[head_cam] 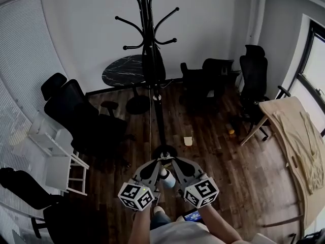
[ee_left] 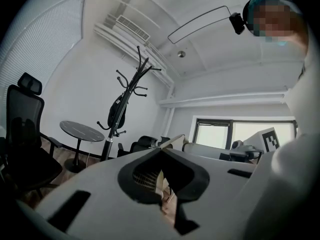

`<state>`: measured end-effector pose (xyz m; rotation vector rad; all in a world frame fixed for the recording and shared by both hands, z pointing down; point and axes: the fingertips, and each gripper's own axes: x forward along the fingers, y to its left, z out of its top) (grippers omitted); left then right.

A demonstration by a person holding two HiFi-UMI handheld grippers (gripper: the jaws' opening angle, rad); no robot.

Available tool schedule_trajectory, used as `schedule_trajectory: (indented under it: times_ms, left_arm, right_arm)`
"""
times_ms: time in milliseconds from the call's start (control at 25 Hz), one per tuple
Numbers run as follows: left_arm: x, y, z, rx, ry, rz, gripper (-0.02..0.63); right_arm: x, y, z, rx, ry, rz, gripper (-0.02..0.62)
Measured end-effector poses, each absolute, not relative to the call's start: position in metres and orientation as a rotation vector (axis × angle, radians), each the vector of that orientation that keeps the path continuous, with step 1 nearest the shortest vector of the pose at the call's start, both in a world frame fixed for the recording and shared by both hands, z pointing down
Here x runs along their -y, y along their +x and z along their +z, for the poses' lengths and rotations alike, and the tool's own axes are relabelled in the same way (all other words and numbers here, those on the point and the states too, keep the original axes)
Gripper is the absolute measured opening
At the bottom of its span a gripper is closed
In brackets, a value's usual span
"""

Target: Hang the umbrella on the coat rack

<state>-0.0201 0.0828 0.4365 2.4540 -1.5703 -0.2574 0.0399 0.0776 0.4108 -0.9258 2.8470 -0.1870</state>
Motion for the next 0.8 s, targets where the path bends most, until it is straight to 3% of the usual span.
schedule_trajectory:
  times_ms: [800]
  left_arm:
    - [0.085,-0.066,0.449,1.424,2.462,-0.280,0.020]
  right_arm:
    - [0.086,-0.014,0.419,-2.823,-0.983,-0.243,0.012]
